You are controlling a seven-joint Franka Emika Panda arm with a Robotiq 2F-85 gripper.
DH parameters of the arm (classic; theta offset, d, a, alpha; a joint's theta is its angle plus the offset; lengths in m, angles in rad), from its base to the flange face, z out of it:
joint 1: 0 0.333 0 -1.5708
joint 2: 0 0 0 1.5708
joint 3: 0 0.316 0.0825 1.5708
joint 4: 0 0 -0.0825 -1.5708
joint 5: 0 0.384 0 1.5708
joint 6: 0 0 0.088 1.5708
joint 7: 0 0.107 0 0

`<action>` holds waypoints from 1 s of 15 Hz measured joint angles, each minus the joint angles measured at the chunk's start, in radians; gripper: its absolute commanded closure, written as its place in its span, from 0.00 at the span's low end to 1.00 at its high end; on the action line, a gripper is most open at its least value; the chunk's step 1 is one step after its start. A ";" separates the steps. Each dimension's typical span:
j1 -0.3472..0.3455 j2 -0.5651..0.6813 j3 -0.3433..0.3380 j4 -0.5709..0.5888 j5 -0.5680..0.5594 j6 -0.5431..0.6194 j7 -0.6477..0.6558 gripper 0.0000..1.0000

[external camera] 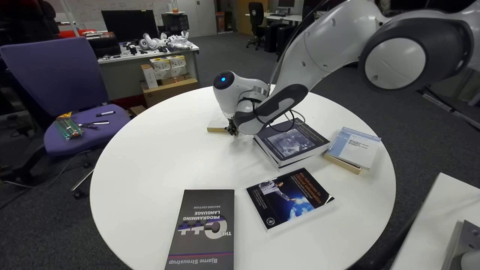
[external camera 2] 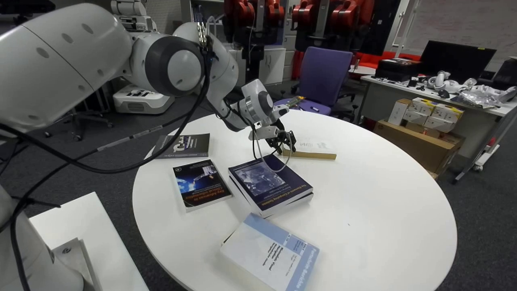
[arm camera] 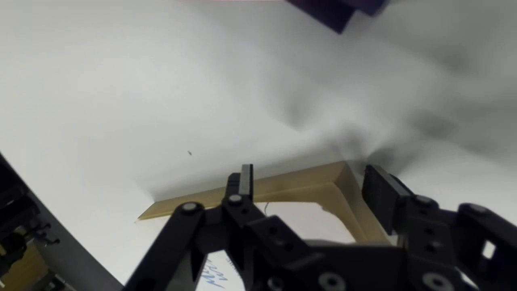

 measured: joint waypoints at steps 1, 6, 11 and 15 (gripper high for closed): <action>-0.002 0.000 -0.001 -0.004 0.058 0.024 0.000 0.64; 0.002 -0.001 -0.030 -0.031 0.308 0.165 -0.033 0.48; 0.023 -0.002 -0.078 -0.057 0.414 0.270 -0.071 0.19; 0.055 -0.005 -0.123 -0.073 0.442 0.327 -0.078 0.00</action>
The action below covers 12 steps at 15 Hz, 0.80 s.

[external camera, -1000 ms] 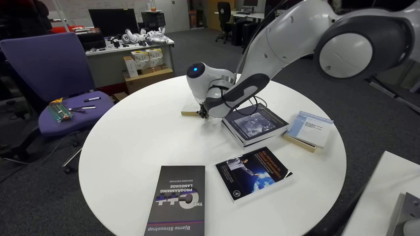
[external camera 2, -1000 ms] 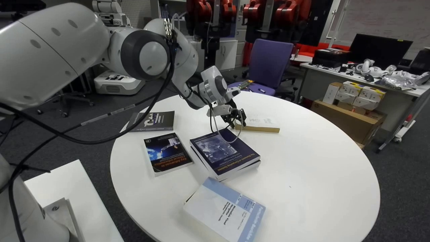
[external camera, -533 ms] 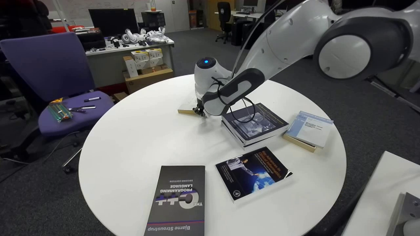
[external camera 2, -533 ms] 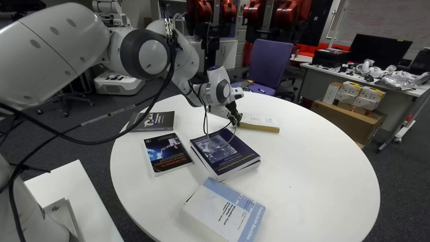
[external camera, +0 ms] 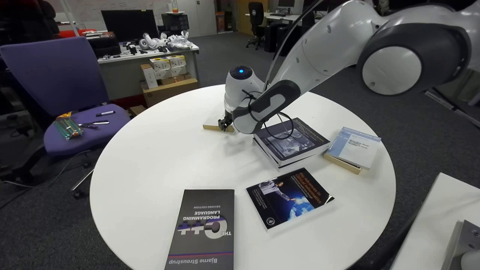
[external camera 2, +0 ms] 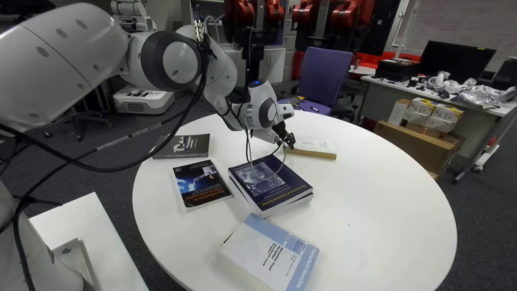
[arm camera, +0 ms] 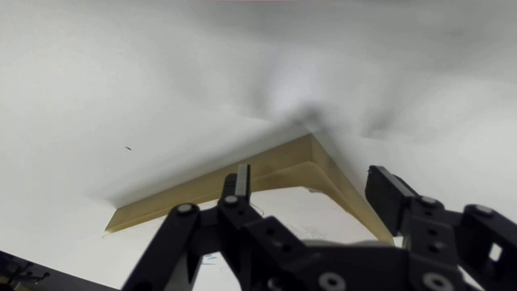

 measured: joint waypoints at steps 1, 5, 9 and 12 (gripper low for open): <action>0.009 -0.002 -0.012 -0.005 0.004 0.012 0.000 0.00; 0.030 -0.004 -0.031 -0.012 0.005 0.019 -0.097 0.00; 0.050 -0.005 -0.040 -0.014 -0.012 -0.049 -0.250 0.00; 0.073 -0.007 -0.065 -0.014 -0.043 -0.072 -0.302 0.00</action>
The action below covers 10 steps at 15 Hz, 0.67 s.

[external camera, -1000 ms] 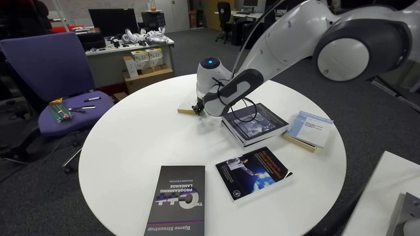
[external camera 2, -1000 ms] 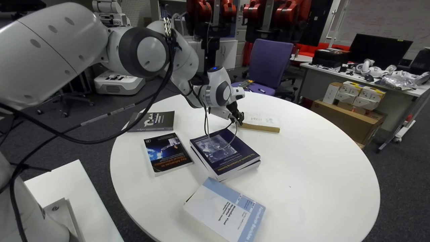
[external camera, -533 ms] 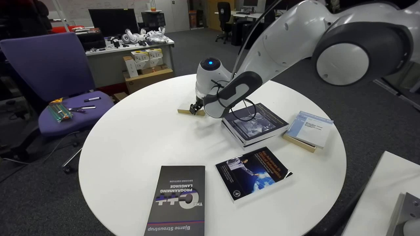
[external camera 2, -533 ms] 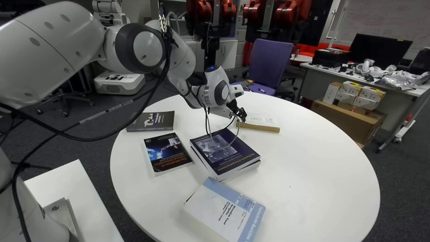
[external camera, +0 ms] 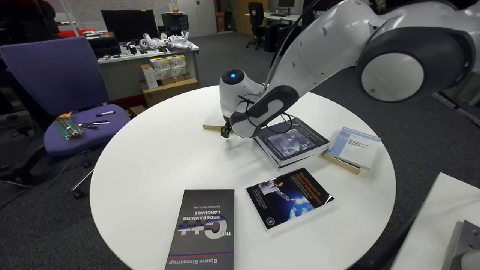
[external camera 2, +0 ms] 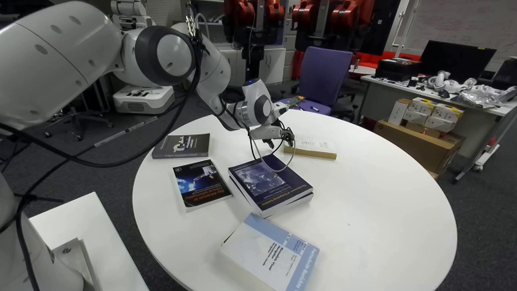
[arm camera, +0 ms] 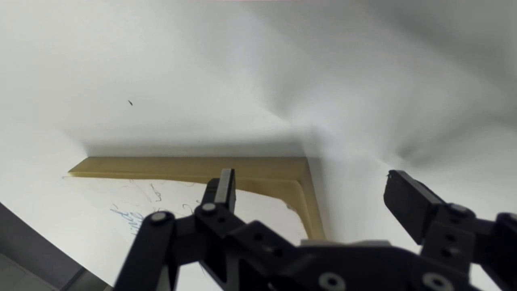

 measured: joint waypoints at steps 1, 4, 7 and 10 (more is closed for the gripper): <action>0.009 -0.001 -0.011 0.000 -0.016 -0.002 -0.006 0.00; 0.037 -0.003 -0.052 0.002 -0.066 -0.002 -0.011 0.00; 0.069 -0.001 -0.107 0.010 -0.124 -0.002 -0.011 0.00; 0.096 0.012 -0.166 0.032 -0.173 -0.002 -0.008 0.00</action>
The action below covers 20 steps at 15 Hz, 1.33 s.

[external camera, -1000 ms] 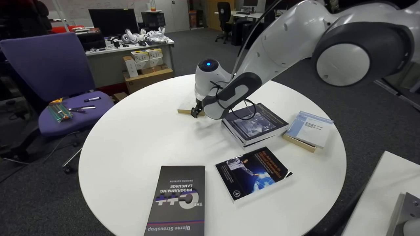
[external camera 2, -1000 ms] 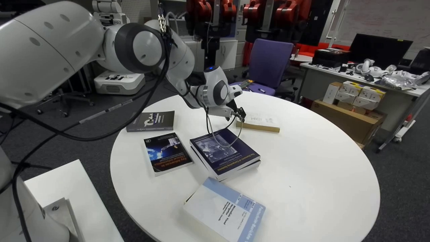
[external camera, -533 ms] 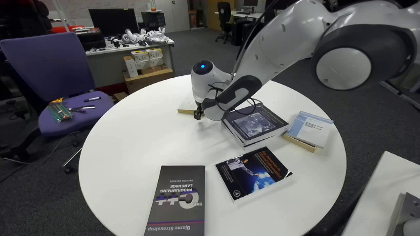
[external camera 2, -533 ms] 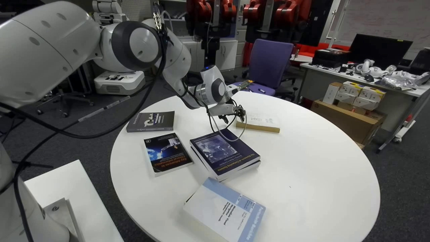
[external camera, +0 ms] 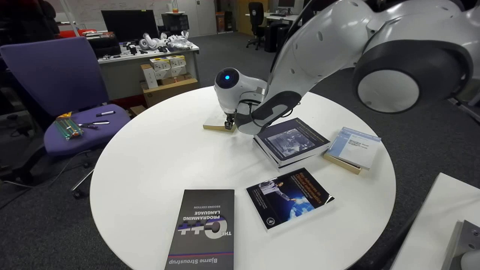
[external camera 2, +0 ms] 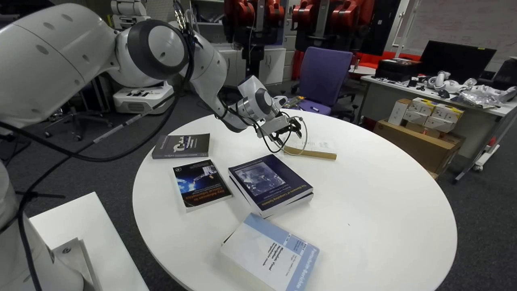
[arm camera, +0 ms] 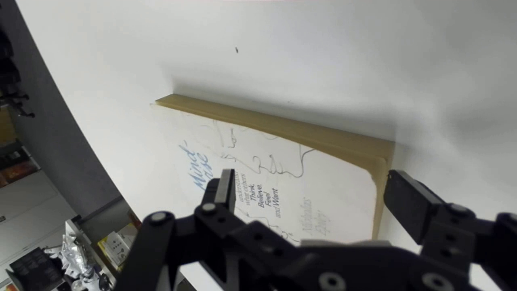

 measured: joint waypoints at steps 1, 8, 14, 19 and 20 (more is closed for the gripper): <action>0.006 0.006 -0.015 0.008 -0.012 0.000 0.001 0.00; 0.018 0.059 -0.064 0.069 -0.042 0.000 0.006 0.00; 0.023 0.077 -0.064 0.085 -0.042 0.000 0.006 0.00; 0.044 0.076 -0.061 0.085 -0.042 0.000 0.006 0.00; 0.048 0.076 -0.060 0.085 -0.042 0.000 0.006 0.00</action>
